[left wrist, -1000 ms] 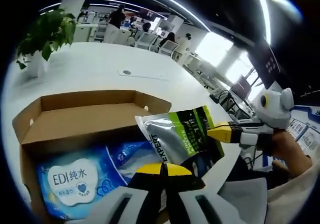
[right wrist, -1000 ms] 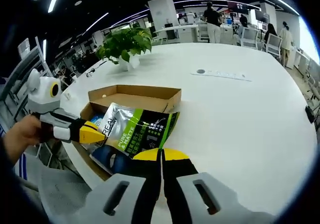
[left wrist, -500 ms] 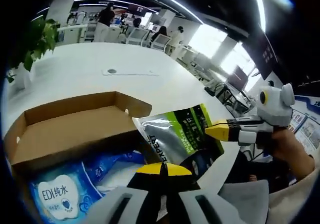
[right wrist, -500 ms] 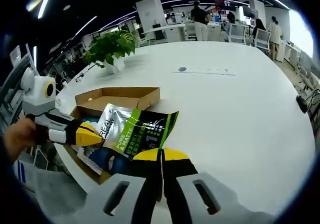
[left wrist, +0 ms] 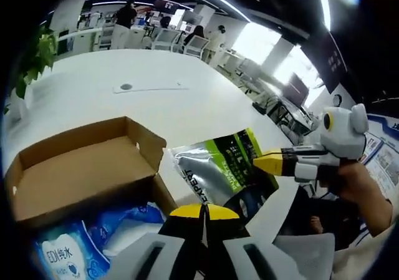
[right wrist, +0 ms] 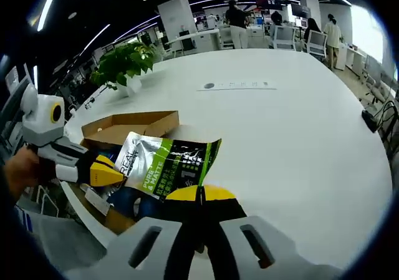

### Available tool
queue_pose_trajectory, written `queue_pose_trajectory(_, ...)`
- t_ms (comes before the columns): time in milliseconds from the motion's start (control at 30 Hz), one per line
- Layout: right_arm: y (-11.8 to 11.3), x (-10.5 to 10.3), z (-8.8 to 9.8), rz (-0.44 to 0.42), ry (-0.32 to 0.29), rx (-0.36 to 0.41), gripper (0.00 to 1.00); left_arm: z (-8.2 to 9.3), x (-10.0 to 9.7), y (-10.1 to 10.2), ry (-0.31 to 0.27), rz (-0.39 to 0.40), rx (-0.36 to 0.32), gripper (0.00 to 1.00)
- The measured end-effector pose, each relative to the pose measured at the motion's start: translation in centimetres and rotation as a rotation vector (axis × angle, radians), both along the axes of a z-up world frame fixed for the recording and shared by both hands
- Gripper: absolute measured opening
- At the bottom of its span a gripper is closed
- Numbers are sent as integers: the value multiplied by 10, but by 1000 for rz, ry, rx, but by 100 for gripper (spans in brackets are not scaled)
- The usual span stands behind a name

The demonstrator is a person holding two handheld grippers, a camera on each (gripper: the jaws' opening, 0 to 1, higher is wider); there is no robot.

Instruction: Operate the shoe box by opening the lid, removing the specified soft item, and placing it in the target area until the item is outside and the box remains undamaged.

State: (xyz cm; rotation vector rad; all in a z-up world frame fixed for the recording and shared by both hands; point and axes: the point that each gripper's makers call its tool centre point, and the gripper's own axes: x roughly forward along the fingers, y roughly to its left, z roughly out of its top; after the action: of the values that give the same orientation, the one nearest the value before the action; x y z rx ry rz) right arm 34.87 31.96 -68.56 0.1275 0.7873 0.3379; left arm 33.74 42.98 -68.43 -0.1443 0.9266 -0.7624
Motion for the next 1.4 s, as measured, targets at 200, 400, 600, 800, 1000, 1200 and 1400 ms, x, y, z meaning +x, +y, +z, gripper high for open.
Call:
queue_pose_trajectory(200,-10,3,-8,-15,14,2,0,-6,5,-11,23,-5,26,0)
queue_pose_trajectory(400,-23,9,-17,-32,30,3,0,-13,10,-23,57,-1,47,0)
queue_pose_trajectory(600,-32,16,-26,-41,42,9,0,-25,15,-32,93,-1,83,0)
queue_pose_trajectory(800,-39,22,-37,-50,57,10,0,-35,20,-40,120,-20,117,0)
queue_pose_trajectory(1000,-41,29,-48,-45,71,11,0,-48,24,-45,125,-85,218,0)
queue_pose_trajectory(1200,-43,37,-58,-39,82,13,0,-58,28,-48,107,-154,306,0)
queue_pose_trajectory(1400,-39,45,-69,-23,98,20,0,-68,36,-44,57,-246,429,0)
